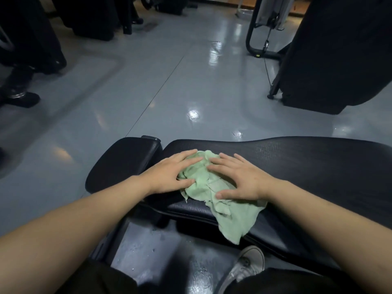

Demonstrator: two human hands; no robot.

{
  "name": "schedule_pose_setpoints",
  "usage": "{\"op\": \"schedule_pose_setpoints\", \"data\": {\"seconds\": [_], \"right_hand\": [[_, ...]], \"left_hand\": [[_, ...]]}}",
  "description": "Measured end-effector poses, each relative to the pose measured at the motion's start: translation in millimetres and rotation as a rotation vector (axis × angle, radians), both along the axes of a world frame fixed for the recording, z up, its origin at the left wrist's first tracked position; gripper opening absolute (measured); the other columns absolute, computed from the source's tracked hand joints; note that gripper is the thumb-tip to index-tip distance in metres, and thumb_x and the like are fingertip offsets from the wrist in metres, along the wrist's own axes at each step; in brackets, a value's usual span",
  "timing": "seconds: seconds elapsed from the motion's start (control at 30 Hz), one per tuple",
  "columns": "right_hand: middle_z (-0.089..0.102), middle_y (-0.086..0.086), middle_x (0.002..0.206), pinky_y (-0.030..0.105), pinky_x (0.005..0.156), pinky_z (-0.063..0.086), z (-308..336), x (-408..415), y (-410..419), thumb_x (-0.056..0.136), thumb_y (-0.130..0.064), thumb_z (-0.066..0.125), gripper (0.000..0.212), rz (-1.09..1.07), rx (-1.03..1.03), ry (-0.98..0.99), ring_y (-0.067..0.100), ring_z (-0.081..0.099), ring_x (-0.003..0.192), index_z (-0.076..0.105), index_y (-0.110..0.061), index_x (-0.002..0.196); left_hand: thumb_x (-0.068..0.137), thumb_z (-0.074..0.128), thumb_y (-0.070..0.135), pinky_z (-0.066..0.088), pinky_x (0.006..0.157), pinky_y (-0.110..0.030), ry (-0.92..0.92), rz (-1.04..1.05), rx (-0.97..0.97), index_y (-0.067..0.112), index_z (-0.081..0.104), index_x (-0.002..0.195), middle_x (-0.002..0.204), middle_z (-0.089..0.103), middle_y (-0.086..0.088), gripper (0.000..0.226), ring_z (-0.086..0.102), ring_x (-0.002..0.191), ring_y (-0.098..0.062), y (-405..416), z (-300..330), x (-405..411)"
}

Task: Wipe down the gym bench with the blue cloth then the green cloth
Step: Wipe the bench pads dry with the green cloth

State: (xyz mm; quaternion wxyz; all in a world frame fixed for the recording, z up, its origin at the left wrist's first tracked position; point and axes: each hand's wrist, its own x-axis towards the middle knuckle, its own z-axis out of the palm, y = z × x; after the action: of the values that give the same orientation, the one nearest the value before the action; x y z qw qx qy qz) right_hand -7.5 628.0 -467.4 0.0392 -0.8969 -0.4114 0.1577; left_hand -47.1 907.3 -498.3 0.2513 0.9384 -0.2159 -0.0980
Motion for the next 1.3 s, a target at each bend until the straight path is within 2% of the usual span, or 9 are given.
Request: {"op": "schedule_pose_setpoints", "data": {"seconds": [0.17, 0.3, 0.47, 0.63, 0.73, 0.8, 0.9, 1.0, 1.3], "right_hand": [[-0.012, -0.012, 0.166, 0.037, 0.123, -0.010, 4, -15, -31, 0.069, -0.092, 0.045, 0.106, -0.063, -0.031, 0.069, 0.009, -0.019, 0.150, 0.008, -0.044, 0.157], [-0.017, -0.008, 0.165, 0.037, 0.122, -0.013, 0, -19, -32, 0.066, -0.096, 0.036, 0.111, -0.053, -0.086, 0.042, 0.013, -0.022, 0.150, 0.003, -0.042, 0.157], [-0.007, -0.002, 0.167, 0.037, 0.124, -0.005, -7, -17, -16, 0.065, -0.095, 0.017, 0.112, -0.051, -0.045, 0.025, 0.017, -0.013, 0.153, 0.010, -0.034, 0.159], [0.004, 0.002, 0.168, 0.034, 0.125, 0.000, -13, -11, 11, 0.077, -0.082, 0.025, 0.099, -0.035, 0.004, 0.036, 0.018, -0.004, 0.154, 0.020, -0.026, 0.159], [0.012, 0.001, 0.167, 0.034, 0.125, 0.005, -20, -6, 34, 0.095, -0.055, 0.052, 0.076, -0.040, 0.076, 0.078, 0.017, 0.003, 0.154, 0.022, -0.024, 0.158], [0.018, -0.001, 0.166, 0.035, 0.125, 0.010, -26, -5, 53, 0.098, -0.044, 0.056, 0.070, -0.038, 0.122, 0.101, 0.015, 0.007, 0.154, 0.024, -0.026, 0.157], [0.022, -0.002, 0.165, 0.034, 0.124, 0.012, -34, -6, 85, 0.099, -0.042, 0.055, 0.067, -0.011, 0.157, 0.102, 0.014, 0.009, 0.153, 0.026, -0.026, 0.157], [0.021, -0.001, 0.165, 0.032, 0.125, 0.008, -40, -9, 118, 0.099, -0.042, 0.054, 0.067, 0.024, 0.168, 0.101, 0.015, 0.007, 0.153, 0.025, -0.024, 0.157], [0.015, 0.004, 0.166, 0.034, 0.124, 0.009, -56, -16, 212, 0.096, -0.050, 0.056, 0.076, 0.123, 0.113, 0.081, 0.023, 0.007, 0.153, 0.020, -0.023, 0.158]], "left_hand": [[0.085, 0.069, 0.058, 0.017, 0.122, -0.032, 0.124, -0.068, -0.013, 0.062, 0.014, 0.150, 0.161, -0.005, 0.035, 0.085, 0.004, 0.152, -0.001, 1, 8, 9], [0.080, 0.075, 0.055, 0.023, 0.121, -0.039, 0.100, -0.104, 0.079, 0.058, 0.022, 0.151, 0.161, 0.014, 0.025, 0.089, 0.017, 0.145, -0.009, -8, 4, 17], [0.073, 0.079, 0.055, 0.036, 0.112, -0.033, 0.067, -0.051, -0.020, 0.051, 0.043, 0.144, 0.134, 0.032, 0.026, 0.079, 0.034, 0.129, -0.005, -7, -4, 21], [0.074, 0.083, 0.049, 0.046, 0.098, -0.030, 0.078, 0.037, -0.051, 0.046, 0.052, 0.137, 0.117, 0.039, 0.024, 0.071, 0.050, 0.108, -0.001, 13, -8, 15], [0.075, 0.084, 0.044, 0.047, 0.095, -0.029, 0.081, 0.102, -0.025, 0.042, 0.053, 0.136, 0.115, 0.042, 0.022, 0.069, 0.051, 0.104, -0.001, 26, -8, 8], [0.077, 0.083, 0.039, 0.049, 0.092, -0.030, 0.088, 0.139, -0.027, 0.041, 0.054, 0.135, 0.113, 0.043, 0.022, 0.066, 0.053, 0.101, -0.001, 37, -11, 1], [0.080, 0.081, 0.036, 0.052, 0.088, -0.031, 0.071, 0.188, -0.036, 0.041, 0.055, 0.134, 0.112, 0.043, 0.022, 0.060, 0.055, 0.098, -0.004, 60, -15, -10], [0.082, 0.080, 0.034, 0.051, 0.080, -0.024, 0.070, 0.260, -0.033, 0.039, 0.057, 0.133, 0.109, 0.042, 0.020, 0.056, 0.056, 0.091, -0.003, 90, -17, -22], [0.085, 0.078, 0.026, 0.050, 0.093, -0.034, 0.056, 0.451, -0.011, 0.031, 0.057, 0.135, 0.112, 0.043, 0.012, 0.055, 0.055, 0.101, -0.011, 168, -38, -49]]}}
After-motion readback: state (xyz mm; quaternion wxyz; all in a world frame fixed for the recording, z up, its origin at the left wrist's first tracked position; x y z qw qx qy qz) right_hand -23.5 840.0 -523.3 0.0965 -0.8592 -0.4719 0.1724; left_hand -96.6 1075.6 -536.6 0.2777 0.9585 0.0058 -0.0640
